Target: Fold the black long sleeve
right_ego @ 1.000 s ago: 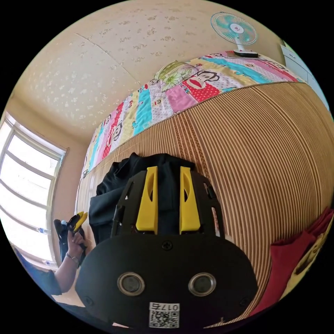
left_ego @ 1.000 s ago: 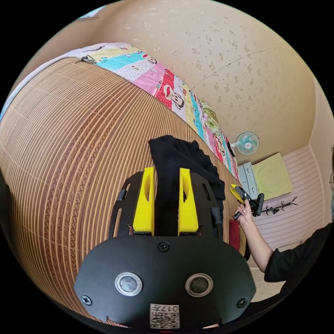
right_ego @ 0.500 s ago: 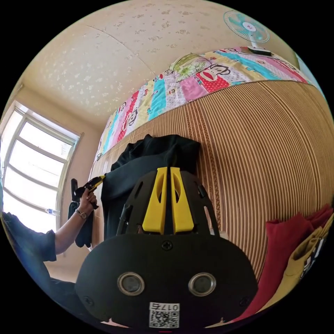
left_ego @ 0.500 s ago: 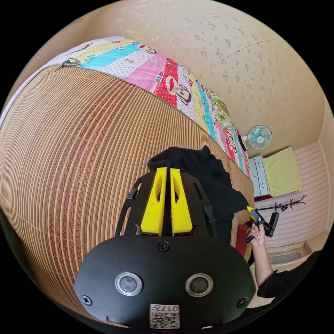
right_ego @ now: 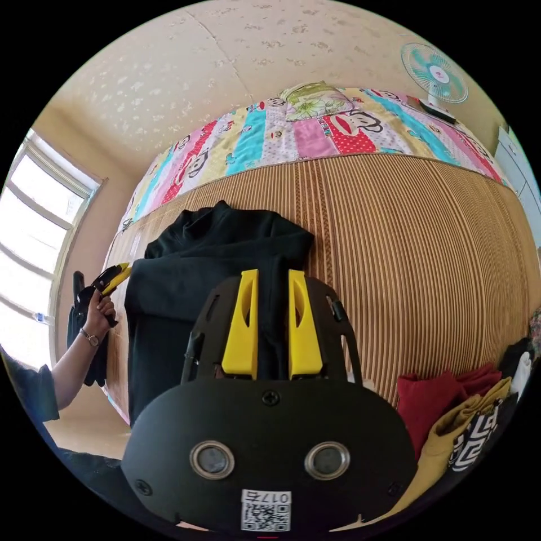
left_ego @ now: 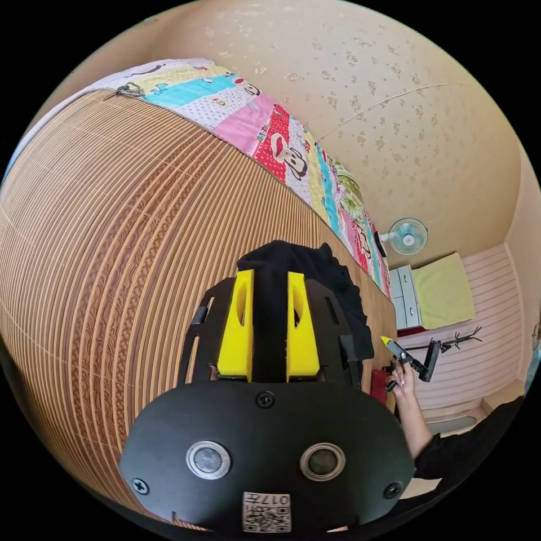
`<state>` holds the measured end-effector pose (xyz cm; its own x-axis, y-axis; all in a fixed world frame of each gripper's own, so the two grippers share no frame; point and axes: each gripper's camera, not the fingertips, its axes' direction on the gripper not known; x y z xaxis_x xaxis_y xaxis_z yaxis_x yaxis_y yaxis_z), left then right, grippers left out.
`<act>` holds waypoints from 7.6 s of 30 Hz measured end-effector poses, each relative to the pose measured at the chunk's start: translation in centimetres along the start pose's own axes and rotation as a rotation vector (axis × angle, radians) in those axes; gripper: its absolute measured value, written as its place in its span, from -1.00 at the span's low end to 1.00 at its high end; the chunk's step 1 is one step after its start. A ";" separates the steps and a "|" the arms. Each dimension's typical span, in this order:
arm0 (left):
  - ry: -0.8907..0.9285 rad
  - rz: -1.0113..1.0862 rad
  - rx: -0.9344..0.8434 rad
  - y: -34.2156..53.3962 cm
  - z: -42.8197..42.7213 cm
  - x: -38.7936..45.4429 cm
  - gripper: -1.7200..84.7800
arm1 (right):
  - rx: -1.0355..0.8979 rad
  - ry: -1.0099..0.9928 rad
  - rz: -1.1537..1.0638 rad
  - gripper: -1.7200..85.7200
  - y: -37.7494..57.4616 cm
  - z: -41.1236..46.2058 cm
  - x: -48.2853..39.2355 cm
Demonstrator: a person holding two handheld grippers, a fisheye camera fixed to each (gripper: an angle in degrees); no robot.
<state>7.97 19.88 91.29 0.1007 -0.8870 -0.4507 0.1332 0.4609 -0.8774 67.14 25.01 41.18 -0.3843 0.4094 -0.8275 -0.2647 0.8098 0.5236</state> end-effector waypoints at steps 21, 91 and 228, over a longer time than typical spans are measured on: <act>0.003 0.098 0.027 5.3 0.5 0.3 -0.65 | 0.128 0.036 0.111 -0.78 -0.2 -1.0 -1.0; 0.889 -0.572 0.059 21.4 -30.4 -8.4 -0.92 | 0.218 -0.893 0.744 -0.92 32.9 -23.0 21.6; 0.305 -0.012 -0.411 21.1 16.3 1.1 -0.53 | -0.163 -0.709 0.283 -0.51 25.3 5.6 33.8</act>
<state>26.94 29.06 74.92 -0.1992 -0.8884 -0.4136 -0.2719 0.4556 -0.8476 52.45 61.70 25.31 0.1855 0.8067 -0.5611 -0.3883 0.5847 0.7122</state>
